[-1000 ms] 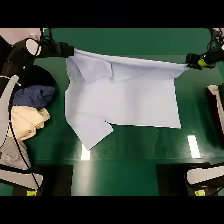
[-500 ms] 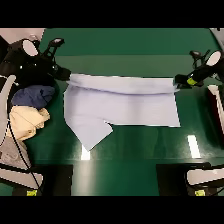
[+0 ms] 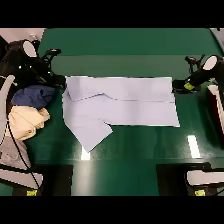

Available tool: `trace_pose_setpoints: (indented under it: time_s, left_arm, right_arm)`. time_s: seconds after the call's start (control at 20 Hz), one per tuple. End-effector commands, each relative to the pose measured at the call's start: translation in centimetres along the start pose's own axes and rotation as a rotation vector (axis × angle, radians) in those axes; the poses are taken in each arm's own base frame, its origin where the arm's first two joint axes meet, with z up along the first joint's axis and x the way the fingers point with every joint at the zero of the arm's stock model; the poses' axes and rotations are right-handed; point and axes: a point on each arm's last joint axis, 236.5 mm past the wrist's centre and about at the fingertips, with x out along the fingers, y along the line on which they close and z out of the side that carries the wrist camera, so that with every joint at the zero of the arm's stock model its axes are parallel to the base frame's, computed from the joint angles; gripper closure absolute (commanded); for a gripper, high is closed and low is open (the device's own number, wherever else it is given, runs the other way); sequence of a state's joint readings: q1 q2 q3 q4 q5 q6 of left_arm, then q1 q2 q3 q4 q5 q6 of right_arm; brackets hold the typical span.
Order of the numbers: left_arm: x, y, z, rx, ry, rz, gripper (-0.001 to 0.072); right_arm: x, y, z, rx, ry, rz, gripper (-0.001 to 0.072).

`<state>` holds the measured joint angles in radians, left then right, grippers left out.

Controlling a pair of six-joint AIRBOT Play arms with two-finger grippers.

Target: Fold the shirts.

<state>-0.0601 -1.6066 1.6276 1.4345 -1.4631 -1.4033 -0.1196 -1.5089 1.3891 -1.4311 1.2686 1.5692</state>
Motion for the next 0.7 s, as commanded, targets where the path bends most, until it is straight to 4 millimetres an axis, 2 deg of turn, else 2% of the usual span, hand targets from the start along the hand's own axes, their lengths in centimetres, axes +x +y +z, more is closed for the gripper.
trace_pose_setpoints:
  time_s: [0.0, 0.1, 0.15, 0.3, 0.45, 0.55, 0.65]
  left_arm:
    - [-0.7, -0.9, -2.5, -0.068, -0.003, -0.031, 0.022]
    - [-0.3, -1.8, -4.4, -0.153, -0.097, -0.051, 0.0219]
    - [0.3, -2.6, -6.0, -0.214, -0.131, -0.079, 0.0219]
    - [2.7, -6.8, -12.9, -0.356, -0.153, -0.239, 0.0219]
    - [4.5, -8.6, -18.3, -0.492, -0.144, -0.306, 0.0218]
    - [5.1, -9.1, -20.4, -0.519, -0.125, -0.316, 0.0219]
    - [5.4, -9.3, -21.1, -0.528, -0.115, -0.321, 0.0219]
  right_arm:
    - [-3.9, 0.2, 0.2, -0.002, -0.079, 0.024, 0.0339]
    - [-5.9, 1.1, 0.7, 0.006, -0.133, 0.094, 0.0342]
    - [-6.6, 1.5, 0.9, 0.023, -0.152, 0.131, 0.0342]
    - [-7.6, 1.9, 1.2, 0.053, -0.178, 0.187, 0.0343]
    - [-7.6, 2.3, 1.0, 0.054, -0.169, 0.204, 0.0342]
    - [-7.6, 2.6, 1.1, 0.05, -0.172, 0.21, 0.0343]
    - [-7.6, 2.8, 1.1, 0.044, -0.17, 0.21, 0.0342]
